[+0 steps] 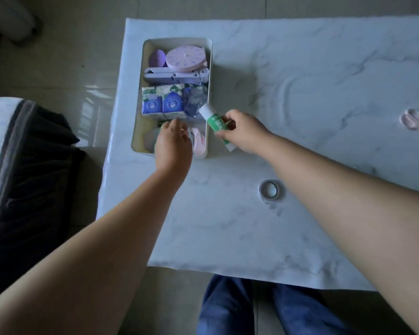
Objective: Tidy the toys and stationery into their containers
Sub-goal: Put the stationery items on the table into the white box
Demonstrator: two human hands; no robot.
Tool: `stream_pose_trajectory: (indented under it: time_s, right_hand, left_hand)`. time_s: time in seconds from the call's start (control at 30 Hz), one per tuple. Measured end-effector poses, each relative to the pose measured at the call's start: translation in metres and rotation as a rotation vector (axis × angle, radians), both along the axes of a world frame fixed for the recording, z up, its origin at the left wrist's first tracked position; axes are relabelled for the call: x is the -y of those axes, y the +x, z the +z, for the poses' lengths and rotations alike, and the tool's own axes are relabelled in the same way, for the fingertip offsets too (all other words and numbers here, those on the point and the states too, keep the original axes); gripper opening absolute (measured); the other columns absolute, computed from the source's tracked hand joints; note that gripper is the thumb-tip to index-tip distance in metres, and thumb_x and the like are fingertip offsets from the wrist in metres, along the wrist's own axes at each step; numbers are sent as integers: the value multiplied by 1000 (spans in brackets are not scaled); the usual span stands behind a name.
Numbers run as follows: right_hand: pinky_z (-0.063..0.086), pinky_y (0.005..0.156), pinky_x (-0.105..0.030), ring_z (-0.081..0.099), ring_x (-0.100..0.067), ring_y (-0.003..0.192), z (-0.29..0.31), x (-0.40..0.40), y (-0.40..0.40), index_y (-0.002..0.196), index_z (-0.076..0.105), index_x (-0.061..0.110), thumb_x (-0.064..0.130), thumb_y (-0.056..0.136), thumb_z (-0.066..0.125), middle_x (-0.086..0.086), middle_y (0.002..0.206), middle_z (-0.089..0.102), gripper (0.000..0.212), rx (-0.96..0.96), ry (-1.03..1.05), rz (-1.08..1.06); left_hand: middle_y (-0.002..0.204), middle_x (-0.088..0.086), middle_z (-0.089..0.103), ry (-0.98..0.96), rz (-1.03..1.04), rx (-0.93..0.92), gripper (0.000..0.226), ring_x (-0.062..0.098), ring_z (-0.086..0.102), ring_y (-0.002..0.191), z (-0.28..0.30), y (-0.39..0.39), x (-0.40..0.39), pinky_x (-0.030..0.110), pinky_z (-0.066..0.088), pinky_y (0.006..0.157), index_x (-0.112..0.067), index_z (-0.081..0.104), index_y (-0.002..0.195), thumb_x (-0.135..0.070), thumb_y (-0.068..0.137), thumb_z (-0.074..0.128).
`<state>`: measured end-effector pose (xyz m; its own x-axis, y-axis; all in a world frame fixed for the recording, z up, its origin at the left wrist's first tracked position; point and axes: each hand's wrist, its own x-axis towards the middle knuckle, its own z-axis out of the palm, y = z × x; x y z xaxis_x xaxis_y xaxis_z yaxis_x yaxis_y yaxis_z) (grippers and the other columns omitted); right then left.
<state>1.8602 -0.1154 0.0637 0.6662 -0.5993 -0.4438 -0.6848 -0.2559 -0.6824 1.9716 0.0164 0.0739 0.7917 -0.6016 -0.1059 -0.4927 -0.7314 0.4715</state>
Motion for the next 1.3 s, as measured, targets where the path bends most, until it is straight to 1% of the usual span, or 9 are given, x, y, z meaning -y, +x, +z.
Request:
stream_pose_trajectory:
  time_s: [0.13,0.3,0.43,0.57,0.67,0.9,1.13,1.2,1.3]
  right_hand:
    - [38,70,-21,54,-12,84,11,-10,47,116,61,23,29,80,75,5,101,62,39,118,-19,62]
    - [39,80,-21,49,-12,90,-4,-16,61,121,60,19,21,83,71,1,105,51,40,137,-88,38]
    - [44,85,-25,54,-13,88,-25,0,19,117,64,18,18,85,67,-4,108,61,32,78,-148,-107]
    - [44,86,-25,62,-23,100,-44,27,-45,113,65,21,15,86,63,-6,112,64,27,-99,-160,-178]
    - [45,90,-29,61,-24,102,-54,41,-93,113,65,20,12,87,59,-6,112,65,27,-196,-152,-244]
    - [43,83,-25,60,-23,101,-67,51,-165,111,66,21,7,85,53,-4,113,62,32,-258,-120,-251]
    - [40,80,-21,59,-27,101,-83,39,-194,112,67,22,10,78,70,-11,120,49,36,-275,-94,-163]
    - [44,83,-23,59,-29,100,-86,37,-195,112,66,22,10,79,70,-12,120,48,35,-267,-112,-146]
    - [50,85,-33,59,-32,98,-92,34,-194,104,62,25,9,80,67,-11,115,49,30,-264,-152,-145]
  left_hand:
    - [115,12,54,46,127,23,28,31,55,96,3,35,-13,31,38,73,-14,58,112,-7,88,45]
    - [121,11,46,81,137,27,36,33,54,98,-9,43,-26,36,46,79,-15,53,115,-2,81,55]
    - [124,9,47,30,-29,3,37,30,51,104,-16,22,-23,33,43,77,-14,56,116,-2,81,58]
    - [121,12,49,13,-235,-5,35,32,52,102,-27,-12,-10,33,42,73,-13,59,112,-1,79,58]
    - [121,17,49,4,-353,-54,36,35,51,109,-39,-46,-2,38,46,80,-11,59,113,0,79,59]
    - [123,7,45,197,-474,-209,51,28,48,113,-62,-123,6,36,45,85,-22,45,133,-25,87,66]
    - [122,6,42,381,-505,-192,67,30,49,107,-78,-179,18,36,46,78,-33,38,135,-46,78,71]
    - [122,7,40,419,-497,-159,62,30,50,103,-82,-190,23,36,46,73,-32,41,132,-43,78,71]
    - [123,11,38,441,-444,-146,46,34,51,99,-87,-202,30,33,41,65,-27,44,123,-24,82,66]
